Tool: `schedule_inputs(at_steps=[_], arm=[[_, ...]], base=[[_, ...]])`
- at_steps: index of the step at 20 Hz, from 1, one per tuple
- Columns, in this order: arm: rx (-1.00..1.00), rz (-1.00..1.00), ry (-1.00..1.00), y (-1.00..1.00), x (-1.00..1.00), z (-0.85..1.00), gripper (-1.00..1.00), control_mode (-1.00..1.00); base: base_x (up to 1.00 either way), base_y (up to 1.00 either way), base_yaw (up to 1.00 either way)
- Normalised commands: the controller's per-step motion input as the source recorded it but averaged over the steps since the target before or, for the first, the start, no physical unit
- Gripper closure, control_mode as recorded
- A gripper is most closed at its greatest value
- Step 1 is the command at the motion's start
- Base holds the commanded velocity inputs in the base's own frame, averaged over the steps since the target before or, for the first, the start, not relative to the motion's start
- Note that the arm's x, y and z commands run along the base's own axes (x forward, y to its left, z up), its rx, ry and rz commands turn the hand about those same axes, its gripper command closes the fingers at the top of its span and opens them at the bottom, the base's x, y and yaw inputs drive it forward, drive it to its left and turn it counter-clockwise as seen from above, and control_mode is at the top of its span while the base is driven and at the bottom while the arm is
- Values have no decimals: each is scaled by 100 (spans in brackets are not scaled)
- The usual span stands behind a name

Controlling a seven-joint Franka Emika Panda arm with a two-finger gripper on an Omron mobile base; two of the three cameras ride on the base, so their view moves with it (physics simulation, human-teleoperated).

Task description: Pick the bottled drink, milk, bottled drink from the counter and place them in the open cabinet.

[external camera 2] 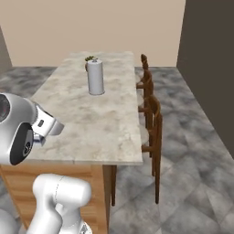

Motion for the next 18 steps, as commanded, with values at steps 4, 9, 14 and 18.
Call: schedule_inputs(at_steps=[4,9,14,18], arm=[[0,0,0,0,0,0,-100,100],[0,0,0,0,0,0,-100,100],[0,0,0,0,0,0,-100,-100],[0,25,-1,-1,-21,0,-100,-100]], base=[[4,45,0],[51,16,-5],[5,0,-1],[0,0,0]])
